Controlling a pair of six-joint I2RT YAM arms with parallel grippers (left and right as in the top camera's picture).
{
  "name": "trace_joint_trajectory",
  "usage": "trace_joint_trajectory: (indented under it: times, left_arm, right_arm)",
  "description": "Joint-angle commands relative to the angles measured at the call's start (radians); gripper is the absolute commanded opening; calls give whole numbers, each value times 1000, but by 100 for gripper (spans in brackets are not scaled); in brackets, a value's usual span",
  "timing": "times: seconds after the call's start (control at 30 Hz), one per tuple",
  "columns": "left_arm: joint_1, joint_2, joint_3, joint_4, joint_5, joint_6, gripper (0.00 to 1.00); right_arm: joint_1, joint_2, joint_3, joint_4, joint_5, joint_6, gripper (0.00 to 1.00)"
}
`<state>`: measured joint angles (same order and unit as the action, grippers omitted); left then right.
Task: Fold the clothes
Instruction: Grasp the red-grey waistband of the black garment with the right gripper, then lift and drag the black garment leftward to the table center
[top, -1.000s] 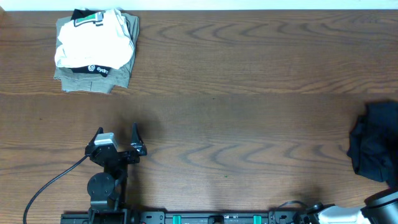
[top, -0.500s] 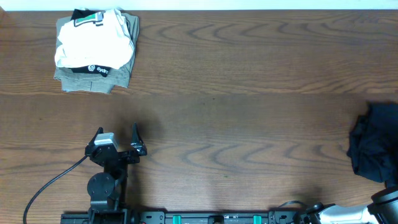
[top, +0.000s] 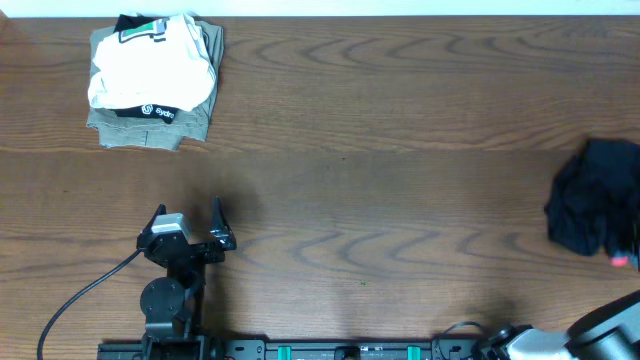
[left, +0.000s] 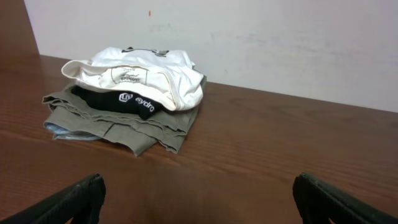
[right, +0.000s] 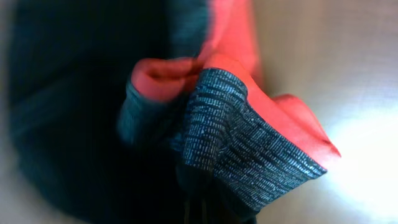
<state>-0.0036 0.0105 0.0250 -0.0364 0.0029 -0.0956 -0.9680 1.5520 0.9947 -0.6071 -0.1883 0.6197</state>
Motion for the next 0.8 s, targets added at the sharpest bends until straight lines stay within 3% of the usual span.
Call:
trace_joint_trajectory:
  times: [0.0,0.33,0.77]
  left_arm:
    - [3,-6,-21,-35,-19,17,98]
    - [3,-6,-21,-35,-19,17,98]
    - [3,-6,-21,-35,-19,17,98]
  right_arm:
    - [97,-140,21,13,-108,-24,1]
    - [540,-317,21,13,-116,-70,1]
    - [1194,-123,21,193,-116,-60,1]
